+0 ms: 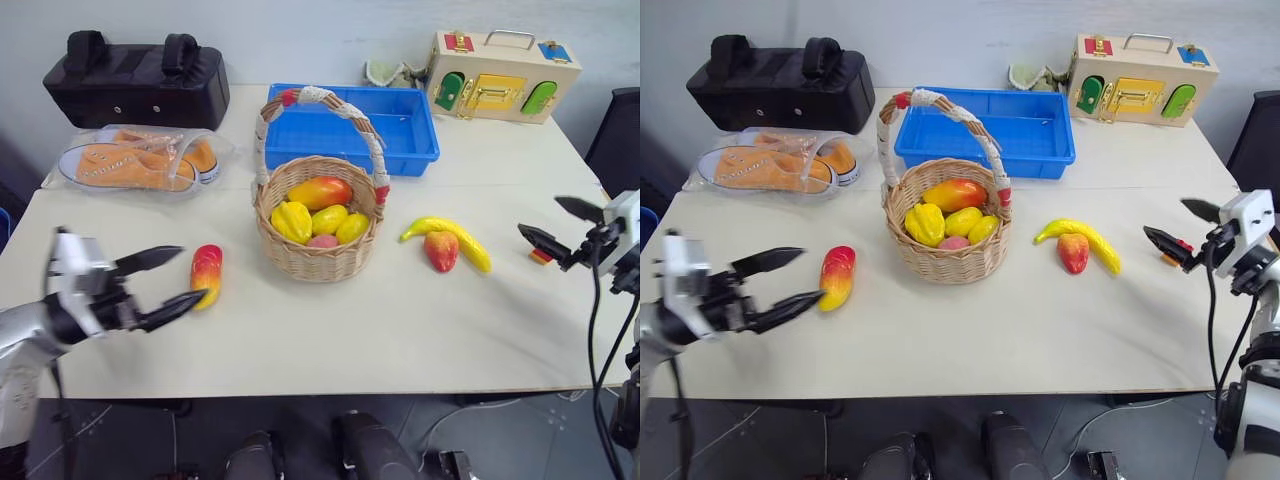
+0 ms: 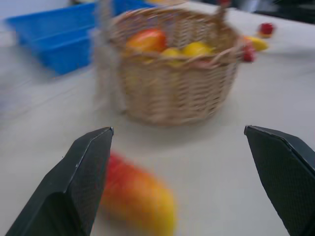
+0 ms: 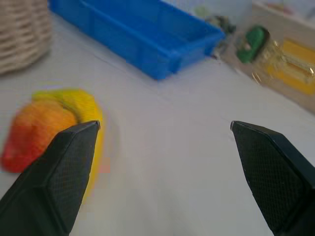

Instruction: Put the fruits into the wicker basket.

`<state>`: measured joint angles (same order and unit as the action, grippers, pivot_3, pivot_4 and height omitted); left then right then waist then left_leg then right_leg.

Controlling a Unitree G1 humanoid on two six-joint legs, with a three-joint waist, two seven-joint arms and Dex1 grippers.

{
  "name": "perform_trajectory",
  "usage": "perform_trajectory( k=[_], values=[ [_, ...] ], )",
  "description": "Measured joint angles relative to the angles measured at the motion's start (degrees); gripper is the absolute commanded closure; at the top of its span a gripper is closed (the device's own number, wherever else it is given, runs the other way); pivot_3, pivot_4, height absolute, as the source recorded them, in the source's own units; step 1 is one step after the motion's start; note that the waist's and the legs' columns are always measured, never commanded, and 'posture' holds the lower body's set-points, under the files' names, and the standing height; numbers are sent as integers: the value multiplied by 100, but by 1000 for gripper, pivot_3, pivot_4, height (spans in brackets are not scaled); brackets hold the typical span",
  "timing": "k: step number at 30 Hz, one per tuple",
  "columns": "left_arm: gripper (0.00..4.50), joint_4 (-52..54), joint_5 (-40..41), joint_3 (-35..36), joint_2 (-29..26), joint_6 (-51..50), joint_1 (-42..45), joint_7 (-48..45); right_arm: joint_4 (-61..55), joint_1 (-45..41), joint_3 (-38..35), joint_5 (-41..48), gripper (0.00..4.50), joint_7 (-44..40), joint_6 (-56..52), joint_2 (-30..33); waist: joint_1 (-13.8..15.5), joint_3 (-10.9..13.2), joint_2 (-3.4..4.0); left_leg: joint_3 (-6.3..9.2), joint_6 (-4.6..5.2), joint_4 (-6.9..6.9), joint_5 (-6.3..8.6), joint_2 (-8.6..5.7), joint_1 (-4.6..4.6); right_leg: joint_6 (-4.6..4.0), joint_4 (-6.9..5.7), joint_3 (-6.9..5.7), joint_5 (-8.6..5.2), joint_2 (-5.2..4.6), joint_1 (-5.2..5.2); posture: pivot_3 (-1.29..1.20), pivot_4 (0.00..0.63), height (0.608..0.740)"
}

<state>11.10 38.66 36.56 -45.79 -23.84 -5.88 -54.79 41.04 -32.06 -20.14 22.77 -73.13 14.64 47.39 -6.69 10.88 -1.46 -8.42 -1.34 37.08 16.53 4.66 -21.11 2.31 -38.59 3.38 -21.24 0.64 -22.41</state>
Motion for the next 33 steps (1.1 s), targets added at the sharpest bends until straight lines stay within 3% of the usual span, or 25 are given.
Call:
perform_trajectory(
  k=[3, 8, 12, 17, 22, 26, 29, 33],
  values=[
    [0, -536, -97, 688, -71, -168, -562, 228, -1787, 841, 312, 514, 56, -499, -116, -508, 16, -2, -5, 2, 0, -2, 6, 2, 0, 1, -2, -2, -1, -1, 0, 0, 150, 740],
    [0, -1095, -287, 1482, -228, -617, -1363, 550, -4039, 1766, 944, 1082, 56, -298, -795, -1204, 96, -9, -17, 9, 11, 2, 16, -1, -7, 4, -7, -18, -2, -19, -1, 0, 150, 740],
    [0, -1215, -330, 1628, -298, -975, -1573, 676, -4967, 2267, 1432, 1244, 56, -89, -1069, -1615, 215, -27, -47, 14, 16, 2, 22, -5, -7, 1, 0, -26, -2, -26, 4, 0, 150, 740],
    [0, -479, 287, 1466, -478, -2495, -1010, 1178, -5441, 2402, 1613, 1257, 56, 234, -1221, -1789, 266, -43, -74, 15, 17, 3, 22, -11, -4, -3, -3, -29, -3, -32, 9, 0, 150, 740],
    [0, 152, 1203, 563, -873, -4213, 766, 1991, -5492, 2257, 1507, 1227, 56, 373, -1266, -1609, 328, -48, -83, 16, 14, 2, 22, -13, -4, -3, -9, -29, -2, -28, 3, 0, 150, 740],
    [0, -59, 1275, -868, -910, -5579, 2887, 2814, -5687, 2021, 1549, 1265, 56, 387, -1440, -1555, 343, -46, -79, 12, 5, 10, 16, -14, -2, 0, -22, -24, -2, -20, -1, 0, 150, 740],
    [0, -239, 1059, -1725, -612, -5882, 3476, 3078, -5752, 1989, 1585, 1263, 56, 416, -1521, -1542, 305, -45, -79, 2, -3, 9, 17, -11, -3, 2, -33, -17, -4, -16, -17, 0, 150, 740],
    [0, -518, 602, -2751, -403, -5984, 3595, 3211, -5934, 2046, 1585, 1263, 56, 546, -1595, -1542, 296, -45, -79, 5, -13, 5, 16, -3, -7, 2, -44, -17, -5, -8, -31, 0, 150, 740]
  ],
)
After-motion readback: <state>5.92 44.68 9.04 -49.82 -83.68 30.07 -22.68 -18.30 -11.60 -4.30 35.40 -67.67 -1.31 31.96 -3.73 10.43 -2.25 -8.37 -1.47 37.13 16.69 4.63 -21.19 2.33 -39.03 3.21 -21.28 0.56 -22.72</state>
